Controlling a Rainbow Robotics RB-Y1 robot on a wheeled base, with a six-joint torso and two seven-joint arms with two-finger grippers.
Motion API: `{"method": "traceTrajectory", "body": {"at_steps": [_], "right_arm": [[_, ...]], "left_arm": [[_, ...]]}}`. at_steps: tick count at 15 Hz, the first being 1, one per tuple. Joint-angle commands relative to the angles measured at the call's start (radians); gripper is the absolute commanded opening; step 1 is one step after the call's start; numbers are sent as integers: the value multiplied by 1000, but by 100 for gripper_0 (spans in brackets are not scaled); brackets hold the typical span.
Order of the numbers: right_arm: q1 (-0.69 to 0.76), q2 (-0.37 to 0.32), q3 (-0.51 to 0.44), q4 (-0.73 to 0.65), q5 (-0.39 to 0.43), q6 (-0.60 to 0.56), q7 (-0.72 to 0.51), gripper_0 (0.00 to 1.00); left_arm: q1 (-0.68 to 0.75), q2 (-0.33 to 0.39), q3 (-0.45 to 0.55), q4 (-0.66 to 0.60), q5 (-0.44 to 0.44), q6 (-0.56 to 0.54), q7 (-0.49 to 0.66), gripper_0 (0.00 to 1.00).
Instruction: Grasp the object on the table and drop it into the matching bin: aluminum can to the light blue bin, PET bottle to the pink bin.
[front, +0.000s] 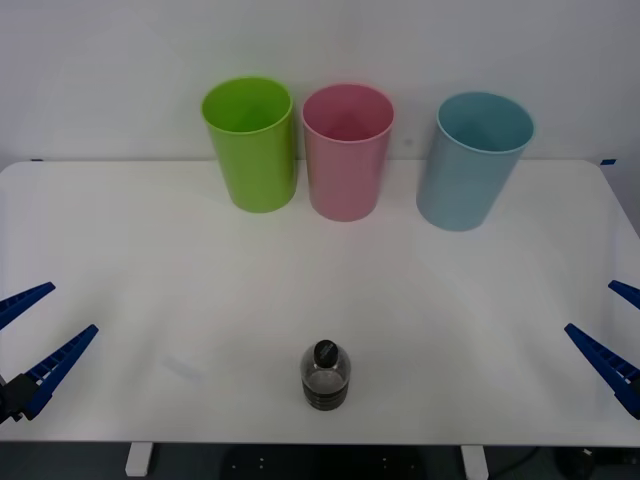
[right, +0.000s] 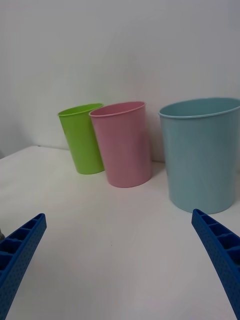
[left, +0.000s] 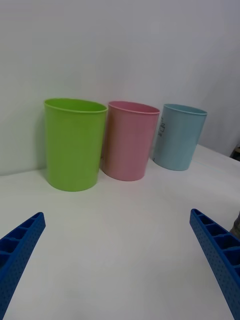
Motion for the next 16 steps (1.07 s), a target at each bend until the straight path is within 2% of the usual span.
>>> {"method": "traceTrajectory", "body": {"at_steps": [1,3,11,14,16], "right_arm": [[0,0,0,0,0,0,0,100],[10,12,5,8,11,1,-3,100],[10,-54,116,6,22,37,15,100],[-25,-82,185,75,22,21,38,100],[-71,-96,223,138,22,-4,103,100]], "left_arm": [[0,0,0,0,0,0,0,100],[0,0,0,0,0,0,0,100],[0,0,0,0,0,0,0,100],[0,0,0,0,0,0,0,100],[0,0,0,0,0,0,0,100]]}}
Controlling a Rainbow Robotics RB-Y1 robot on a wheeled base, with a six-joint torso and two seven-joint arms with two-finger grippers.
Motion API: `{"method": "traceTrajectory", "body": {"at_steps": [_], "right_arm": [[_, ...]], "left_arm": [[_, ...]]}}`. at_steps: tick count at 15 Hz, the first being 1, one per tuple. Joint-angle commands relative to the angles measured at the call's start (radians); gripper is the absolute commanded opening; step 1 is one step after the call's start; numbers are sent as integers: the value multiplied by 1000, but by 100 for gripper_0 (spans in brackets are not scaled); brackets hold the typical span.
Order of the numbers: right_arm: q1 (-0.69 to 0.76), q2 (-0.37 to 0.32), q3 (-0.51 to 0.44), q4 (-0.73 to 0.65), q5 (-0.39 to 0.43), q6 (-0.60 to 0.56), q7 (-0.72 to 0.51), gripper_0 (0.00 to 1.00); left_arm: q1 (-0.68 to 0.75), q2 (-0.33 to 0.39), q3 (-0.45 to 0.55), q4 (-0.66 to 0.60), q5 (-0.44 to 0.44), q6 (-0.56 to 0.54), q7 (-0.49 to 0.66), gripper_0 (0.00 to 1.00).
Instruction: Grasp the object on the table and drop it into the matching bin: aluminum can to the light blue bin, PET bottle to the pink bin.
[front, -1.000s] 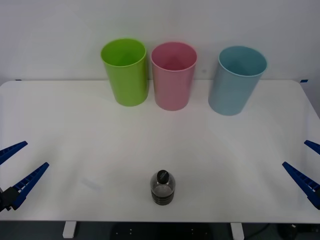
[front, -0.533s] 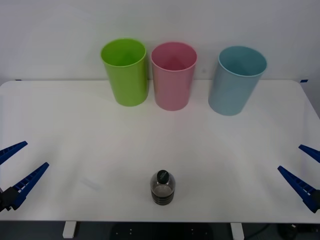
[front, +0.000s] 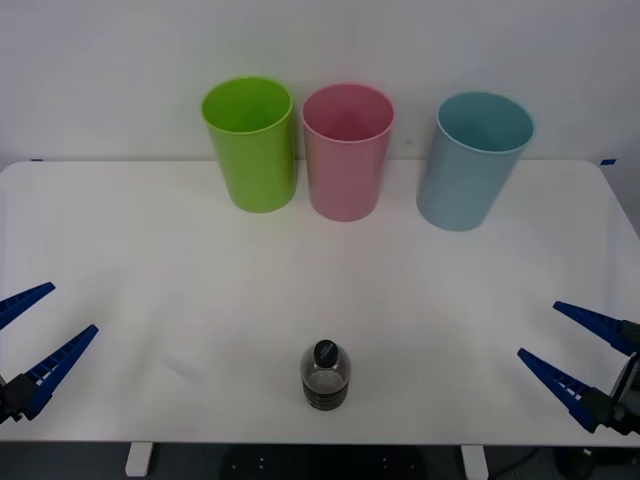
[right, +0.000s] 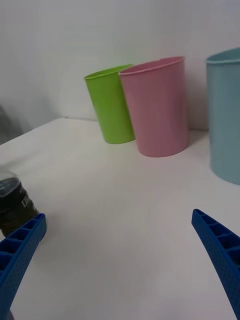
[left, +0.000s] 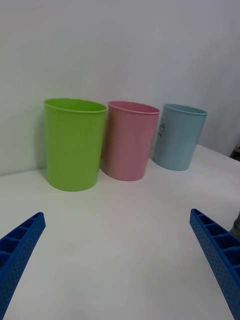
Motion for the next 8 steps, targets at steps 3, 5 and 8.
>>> {"method": "traceTrajectory", "body": {"at_steps": [3,5,8], "right_arm": [[-87,-32,94,114,1,-21,150,100],[-110,-46,138,131,1,-23,173,100],[-136,-63,206,132,1,-23,185,100]], "left_arm": [[0,0,0,0,0,0,0,100],[0,0,0,0,0,0,0,100],[0,0,0,0,0,0,0,100]]}}
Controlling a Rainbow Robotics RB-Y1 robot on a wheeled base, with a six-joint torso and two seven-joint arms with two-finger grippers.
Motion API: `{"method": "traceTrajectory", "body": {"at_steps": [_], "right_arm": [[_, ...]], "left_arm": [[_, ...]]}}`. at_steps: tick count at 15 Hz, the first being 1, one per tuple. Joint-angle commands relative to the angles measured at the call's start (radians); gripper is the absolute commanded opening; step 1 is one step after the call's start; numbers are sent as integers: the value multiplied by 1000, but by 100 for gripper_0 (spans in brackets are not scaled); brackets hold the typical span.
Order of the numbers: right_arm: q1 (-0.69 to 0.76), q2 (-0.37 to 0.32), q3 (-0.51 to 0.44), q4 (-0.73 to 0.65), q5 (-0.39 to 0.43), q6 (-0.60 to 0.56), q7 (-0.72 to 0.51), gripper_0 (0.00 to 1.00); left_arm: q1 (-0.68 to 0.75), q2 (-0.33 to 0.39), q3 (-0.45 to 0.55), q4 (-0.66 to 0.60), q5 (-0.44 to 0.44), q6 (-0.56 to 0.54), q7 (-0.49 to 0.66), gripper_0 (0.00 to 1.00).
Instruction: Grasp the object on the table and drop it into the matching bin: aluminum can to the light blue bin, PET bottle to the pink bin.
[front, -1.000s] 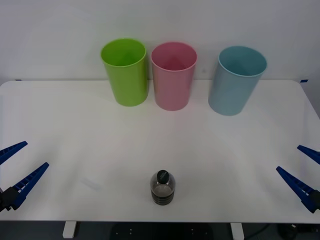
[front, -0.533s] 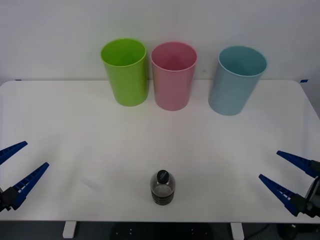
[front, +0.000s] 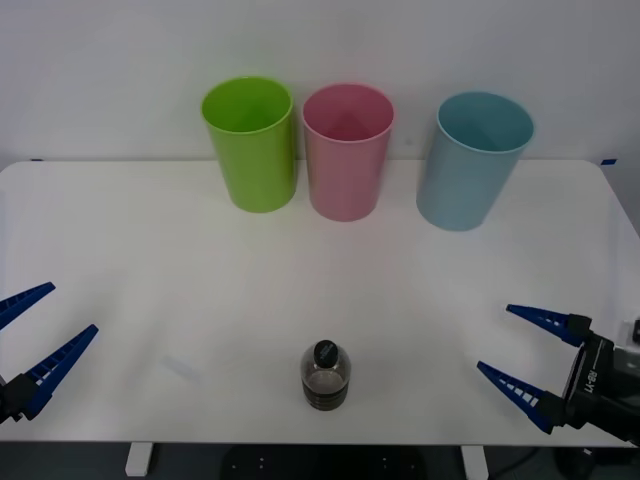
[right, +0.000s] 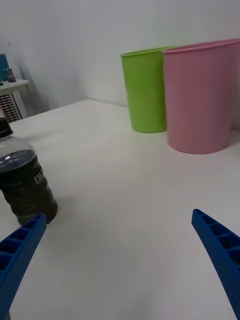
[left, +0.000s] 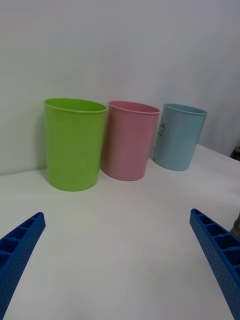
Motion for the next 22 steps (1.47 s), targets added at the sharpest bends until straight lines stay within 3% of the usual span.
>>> {"method": "traceTrajectory", "body": {"at_steps": [1,13,16,22], "right_arm": [[-24,-13,67,0,0,0,8,100],[-96,-21,304,0,0,40,69,100],[-111,-21,354,0,-1,86,164,100],[-159,-18,473,0,-3,184,176,100]], "left_arm": [[0,0,0,0,0,0,0,100],[0,0,0,0,0,0,0,100],[0,0,0,0,0,0,0,100],[0,0,0,0,0,0,0,100]]}}
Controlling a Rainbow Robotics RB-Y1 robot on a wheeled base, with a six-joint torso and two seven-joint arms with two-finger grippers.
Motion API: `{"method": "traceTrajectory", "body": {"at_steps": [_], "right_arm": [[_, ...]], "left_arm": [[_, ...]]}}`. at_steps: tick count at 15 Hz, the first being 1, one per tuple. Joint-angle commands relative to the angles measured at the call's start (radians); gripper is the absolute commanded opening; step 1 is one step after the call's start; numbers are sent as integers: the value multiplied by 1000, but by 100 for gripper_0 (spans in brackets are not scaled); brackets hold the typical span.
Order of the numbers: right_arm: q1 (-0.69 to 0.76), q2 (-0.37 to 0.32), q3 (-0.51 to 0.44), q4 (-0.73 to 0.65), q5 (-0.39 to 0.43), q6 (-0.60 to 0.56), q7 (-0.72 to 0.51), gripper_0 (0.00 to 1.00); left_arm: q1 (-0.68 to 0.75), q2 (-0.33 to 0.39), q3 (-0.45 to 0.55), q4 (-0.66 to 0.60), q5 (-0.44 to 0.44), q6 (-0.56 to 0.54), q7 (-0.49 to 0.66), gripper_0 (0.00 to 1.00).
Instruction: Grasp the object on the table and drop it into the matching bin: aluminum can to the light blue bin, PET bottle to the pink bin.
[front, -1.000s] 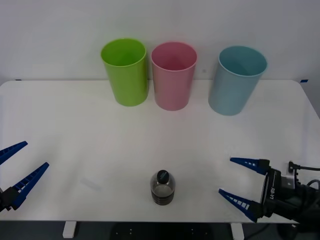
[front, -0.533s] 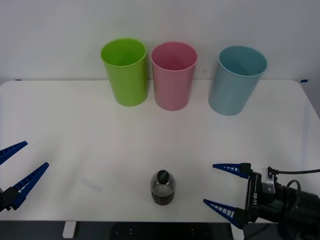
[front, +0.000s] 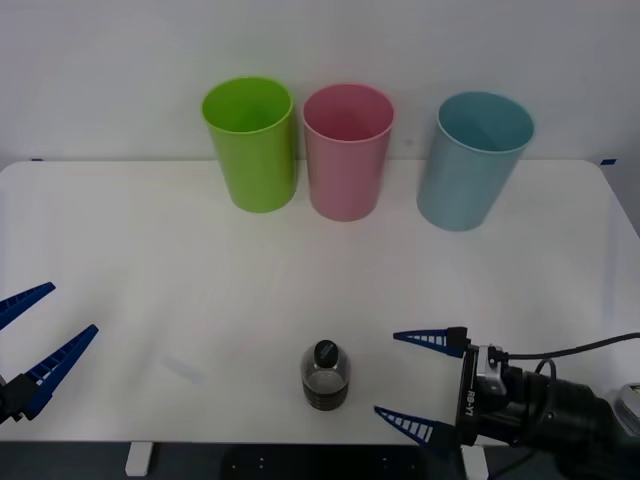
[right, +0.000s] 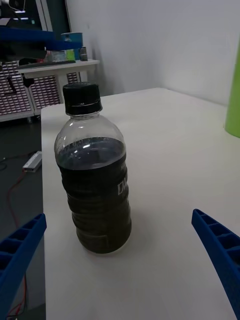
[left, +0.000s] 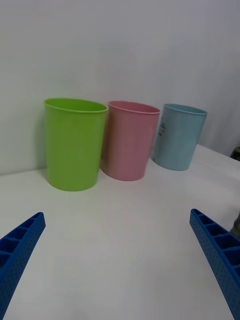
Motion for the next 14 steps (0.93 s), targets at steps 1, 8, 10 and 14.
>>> {"method": "traceTrajectory", "body": {"at_steps": [1,8,10,14], "right_arm": [[-28,1,62,0,-5,58,1,100],[-77,4,189,0,-19,167,10,100],[-89,7,220,0,-19,205,15,100],[-105,41,252,0,-13,255,24,100]], "left_arm": [[0,0,0,0,0,0,0,100],[0,0,0,0,0,0,0,100],[0,0,0,0,0,0,0,100],[0,0,0,0,0,0,0,100]]}}
